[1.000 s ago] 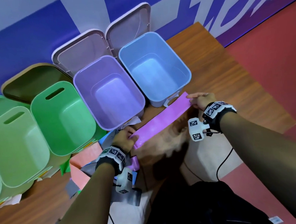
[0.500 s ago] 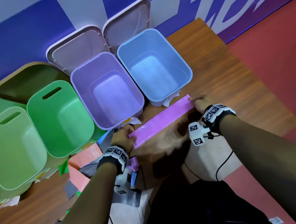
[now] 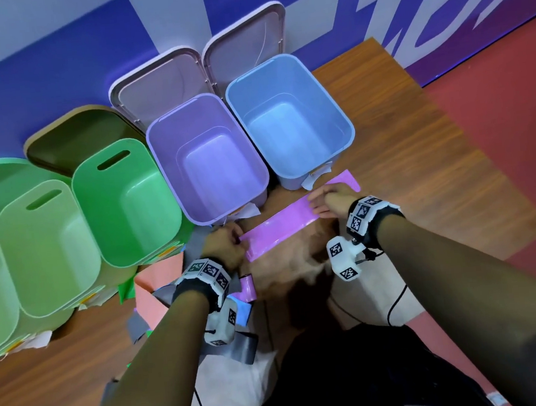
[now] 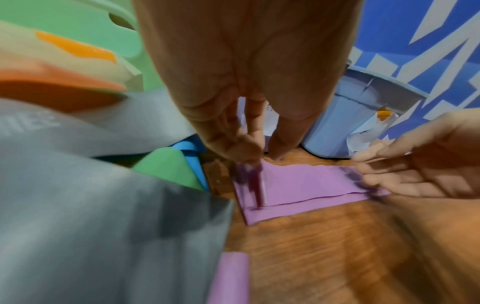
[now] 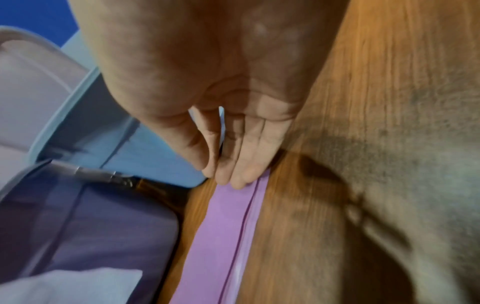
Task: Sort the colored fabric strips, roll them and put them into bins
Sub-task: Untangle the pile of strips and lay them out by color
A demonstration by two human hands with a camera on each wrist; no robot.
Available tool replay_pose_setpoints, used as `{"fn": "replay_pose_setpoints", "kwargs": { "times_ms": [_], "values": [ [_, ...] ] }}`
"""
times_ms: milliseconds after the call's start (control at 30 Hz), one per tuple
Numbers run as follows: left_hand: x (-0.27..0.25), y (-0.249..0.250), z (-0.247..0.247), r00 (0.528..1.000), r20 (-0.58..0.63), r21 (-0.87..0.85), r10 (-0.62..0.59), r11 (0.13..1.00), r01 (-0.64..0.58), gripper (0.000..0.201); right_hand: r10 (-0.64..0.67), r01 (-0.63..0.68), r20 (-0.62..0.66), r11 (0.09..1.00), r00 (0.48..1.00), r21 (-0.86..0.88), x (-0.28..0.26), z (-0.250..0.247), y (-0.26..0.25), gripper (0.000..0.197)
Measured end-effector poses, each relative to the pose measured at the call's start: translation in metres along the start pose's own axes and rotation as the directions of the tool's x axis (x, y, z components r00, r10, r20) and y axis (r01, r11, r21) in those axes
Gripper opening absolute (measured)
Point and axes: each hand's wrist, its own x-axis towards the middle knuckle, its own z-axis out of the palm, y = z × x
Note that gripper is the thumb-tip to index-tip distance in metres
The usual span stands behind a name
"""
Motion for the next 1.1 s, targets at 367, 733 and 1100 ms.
{"fn": "replay_pose_setpoints", "kwargs": {
  "times_ms": [367, 733, 1100],
  "values": [
    [-0.011, 0.005, 0.015, 0.992, 0.126, -0.088, -0.019, 0.996, 0.03, 0.032, -0.047, 0.022, -0.102, 0.972, 0.994, -0.233, 0.006, 0.021, 0.022, 0.024],
    [-0.025, -0.002, 0.01, 0.984, 0.133, -0.188, -0.117, 0.972, 0.141, 0.05, -0.04, 0.009, -0.125, 0.971, 0.991, -0.24, 0.003, 0.019, 0.025, 0.031],
    [-0.049, -0.019, -0.006, 0.994, -0.048, -0.27, -0.098, 0.959, 0.082, 0.019, -0.082, 0.053, -0.074, 0.942, 0.994, -0.331, -0.036, 0.057, -0.004, 0.026]
  ]
}}
